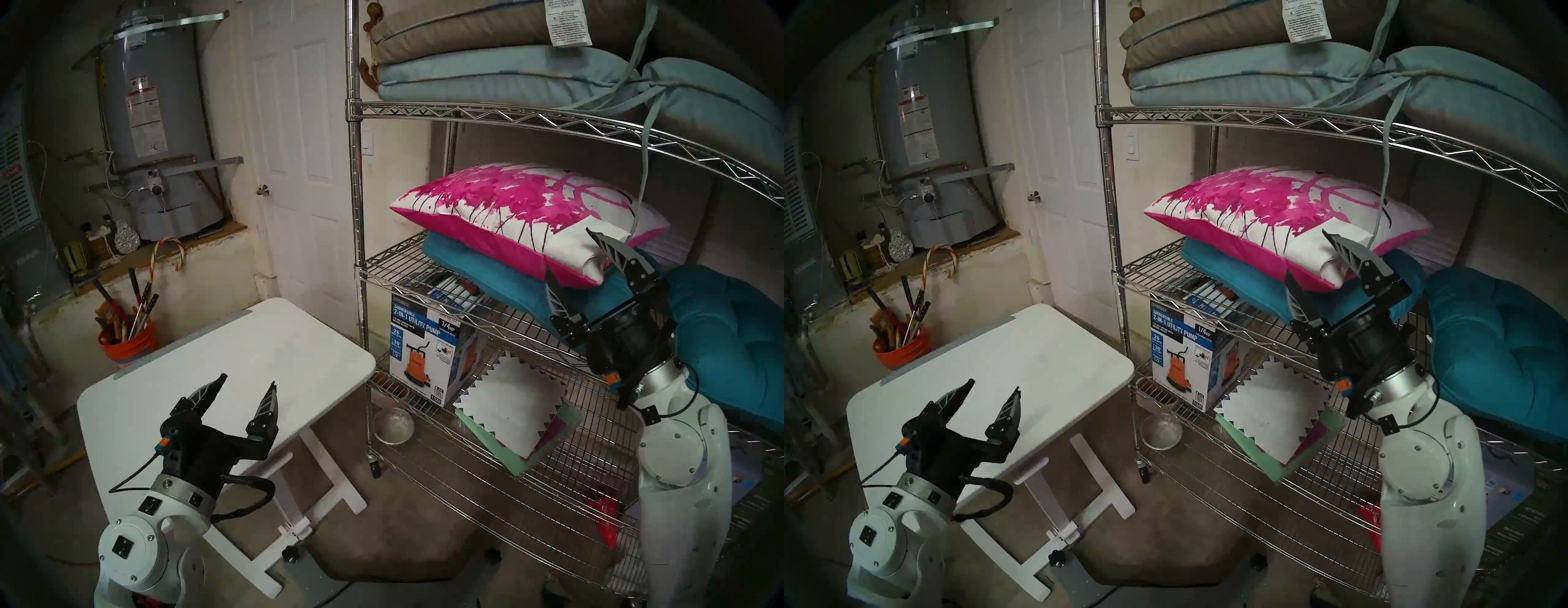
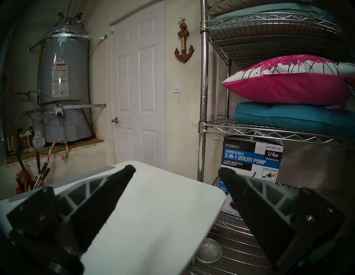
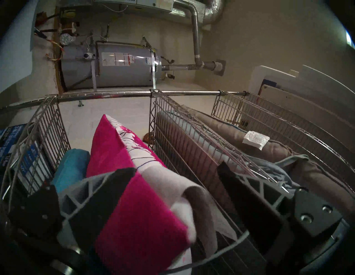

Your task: Take cushion off the shelf

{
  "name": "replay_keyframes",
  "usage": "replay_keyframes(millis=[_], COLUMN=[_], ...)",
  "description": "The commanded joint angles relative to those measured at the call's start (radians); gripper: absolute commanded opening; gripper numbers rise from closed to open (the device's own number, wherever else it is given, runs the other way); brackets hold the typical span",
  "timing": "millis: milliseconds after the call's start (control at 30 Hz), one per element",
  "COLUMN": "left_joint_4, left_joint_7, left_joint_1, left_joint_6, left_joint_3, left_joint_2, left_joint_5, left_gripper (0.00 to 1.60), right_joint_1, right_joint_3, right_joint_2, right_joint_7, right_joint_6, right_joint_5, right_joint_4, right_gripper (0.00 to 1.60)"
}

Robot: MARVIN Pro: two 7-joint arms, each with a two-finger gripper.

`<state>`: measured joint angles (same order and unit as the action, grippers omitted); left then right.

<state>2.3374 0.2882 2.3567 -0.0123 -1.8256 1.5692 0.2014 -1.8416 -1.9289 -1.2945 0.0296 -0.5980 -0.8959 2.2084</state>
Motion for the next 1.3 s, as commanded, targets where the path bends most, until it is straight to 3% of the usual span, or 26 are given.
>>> replay_keyframes(millis=[0,267,800,1067,1267], left_joint_4=[0.021,0.021,0.021,0.02,0.021], left_joint_7=[-0.002,-0.002,-0.002,-0.001,-0.002], left_joint_1=[-0.001,-0.001,-0.001,-0.001,-0.001], left_joint_6=[-0.002,-0.002,-0.002,-0.003,-0.002], left_joint_3=[0.0,0.0,0.0,0.0,0.0], left_joint_2=[0.002,0.002,0.001,0.001,0.001], left_joint_5=[-0.001,-0.001,0.0,0.0,0.0], left_gripper=[1.6,1.6,1.6,1.6,1.6], right_joint_1=[-0.004,0.014,0.137,0.179,0.188], right_joint_3=[-0.039,-0.059,-0.073,-0.095,-0.077], right_joint_2=[0.065,0.108,0.18,0.213,0.224], right_joint_7=[0.022,0.057,0.078,0.093,0.114], right_joint_6=[-0.059,-0.111,-0.161,-0.163,-0.162], right_joint_5=[0.016,0.001,-0.003,0.03,0.047], right_joint_4=[0.012,-0.007,-0.15,-0.151,-0.145], right_gripper=[1.6,1.6,1.6,1.6,1.6])
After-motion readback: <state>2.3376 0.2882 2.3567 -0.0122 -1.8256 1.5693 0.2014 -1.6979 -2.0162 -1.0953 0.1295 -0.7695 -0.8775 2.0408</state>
